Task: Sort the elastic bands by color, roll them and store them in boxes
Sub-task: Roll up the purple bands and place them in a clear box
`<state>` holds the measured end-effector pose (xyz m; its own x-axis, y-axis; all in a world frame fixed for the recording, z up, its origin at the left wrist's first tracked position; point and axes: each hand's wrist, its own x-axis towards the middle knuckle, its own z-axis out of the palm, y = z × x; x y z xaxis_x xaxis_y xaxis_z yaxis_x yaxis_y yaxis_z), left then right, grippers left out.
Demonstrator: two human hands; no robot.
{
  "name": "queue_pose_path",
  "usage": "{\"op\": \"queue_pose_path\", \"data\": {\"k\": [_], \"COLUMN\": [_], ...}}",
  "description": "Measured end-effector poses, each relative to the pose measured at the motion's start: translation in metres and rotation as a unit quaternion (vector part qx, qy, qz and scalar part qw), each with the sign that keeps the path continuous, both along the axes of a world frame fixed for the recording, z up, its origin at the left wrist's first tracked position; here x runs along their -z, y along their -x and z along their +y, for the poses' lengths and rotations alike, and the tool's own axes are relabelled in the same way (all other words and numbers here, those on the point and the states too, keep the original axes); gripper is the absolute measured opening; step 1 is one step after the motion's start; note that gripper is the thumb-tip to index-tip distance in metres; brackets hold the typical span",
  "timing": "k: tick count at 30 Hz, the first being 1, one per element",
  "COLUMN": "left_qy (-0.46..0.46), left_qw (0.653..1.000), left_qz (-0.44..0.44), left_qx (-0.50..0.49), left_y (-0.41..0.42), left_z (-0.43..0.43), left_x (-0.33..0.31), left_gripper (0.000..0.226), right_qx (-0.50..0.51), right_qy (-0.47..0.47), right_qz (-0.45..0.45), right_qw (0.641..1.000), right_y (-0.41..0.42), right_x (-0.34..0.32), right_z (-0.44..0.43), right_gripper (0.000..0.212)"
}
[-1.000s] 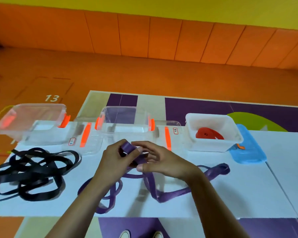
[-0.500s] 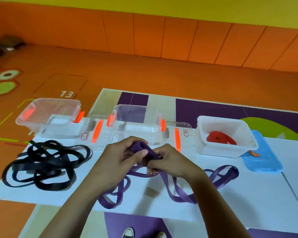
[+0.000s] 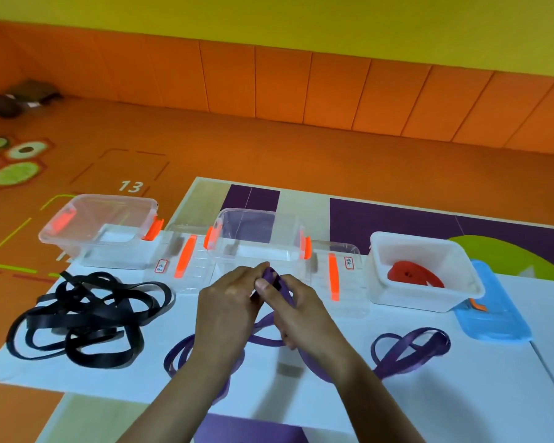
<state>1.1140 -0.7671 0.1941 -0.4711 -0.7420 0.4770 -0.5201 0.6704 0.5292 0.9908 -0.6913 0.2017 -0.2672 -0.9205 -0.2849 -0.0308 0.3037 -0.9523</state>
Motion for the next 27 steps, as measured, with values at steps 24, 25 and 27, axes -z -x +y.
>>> {"op": "queue_pose_path", "data": {"k": [24,25,27], "left_qy": [-0.356,-0.371,-0.390], "left_qw": [0.911,0.908,0.905], "left_qz": [-0.135,-0.120,-0.082], "left_qx": [0.158,0.154,0.151], "left_y": [-0.018,-0.019,-0.018], "left_z": [0.007,0.010,0.012], "left_x": [-0.004,-0.004,0.000], "left_gripper": [0.015,0.026,0.032], "right_qx": [-0.040,-0.031,-0.034], "right_qy": [-0.184,-0.180,-0.156], "right_qz": [-0.118,-0.116,-0.093], "right_qw": [0.975,0.976,0.983], "right_y": [0.004,0.004,0.005], "right_x": [-0.003,-0.004,-0.005], "right_z": [0.008,0.007,0.007], "right_gripper": [0.033,0.031,0.030]}}
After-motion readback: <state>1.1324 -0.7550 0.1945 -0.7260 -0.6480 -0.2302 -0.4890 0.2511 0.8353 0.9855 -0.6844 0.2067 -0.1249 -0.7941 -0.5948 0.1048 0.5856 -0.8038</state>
